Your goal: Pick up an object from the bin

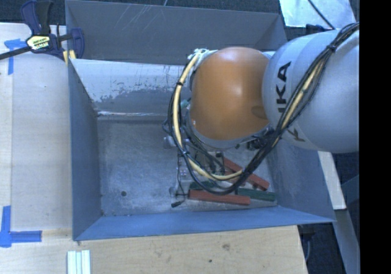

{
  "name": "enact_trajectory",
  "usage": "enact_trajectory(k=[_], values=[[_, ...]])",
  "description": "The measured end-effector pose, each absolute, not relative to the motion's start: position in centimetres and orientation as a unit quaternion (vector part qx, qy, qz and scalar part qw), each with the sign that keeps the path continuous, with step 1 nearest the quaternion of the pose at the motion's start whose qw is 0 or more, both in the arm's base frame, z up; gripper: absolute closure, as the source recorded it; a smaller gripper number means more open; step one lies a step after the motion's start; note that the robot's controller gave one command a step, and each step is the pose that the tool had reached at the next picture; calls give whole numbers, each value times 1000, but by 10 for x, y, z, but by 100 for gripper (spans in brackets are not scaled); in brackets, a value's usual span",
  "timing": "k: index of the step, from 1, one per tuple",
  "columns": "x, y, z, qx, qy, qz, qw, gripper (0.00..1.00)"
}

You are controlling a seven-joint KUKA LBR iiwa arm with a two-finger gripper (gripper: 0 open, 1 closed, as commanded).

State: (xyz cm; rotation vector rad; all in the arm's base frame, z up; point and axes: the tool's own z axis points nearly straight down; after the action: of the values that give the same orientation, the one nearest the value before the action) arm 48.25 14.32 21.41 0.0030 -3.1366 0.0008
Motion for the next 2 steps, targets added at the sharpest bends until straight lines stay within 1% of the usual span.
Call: enact_trajectory(k=[1,2], values=[[484,142,217,0,-1000,0,-1,0],[490,104,144,2,-1000,-1,-4,0]])
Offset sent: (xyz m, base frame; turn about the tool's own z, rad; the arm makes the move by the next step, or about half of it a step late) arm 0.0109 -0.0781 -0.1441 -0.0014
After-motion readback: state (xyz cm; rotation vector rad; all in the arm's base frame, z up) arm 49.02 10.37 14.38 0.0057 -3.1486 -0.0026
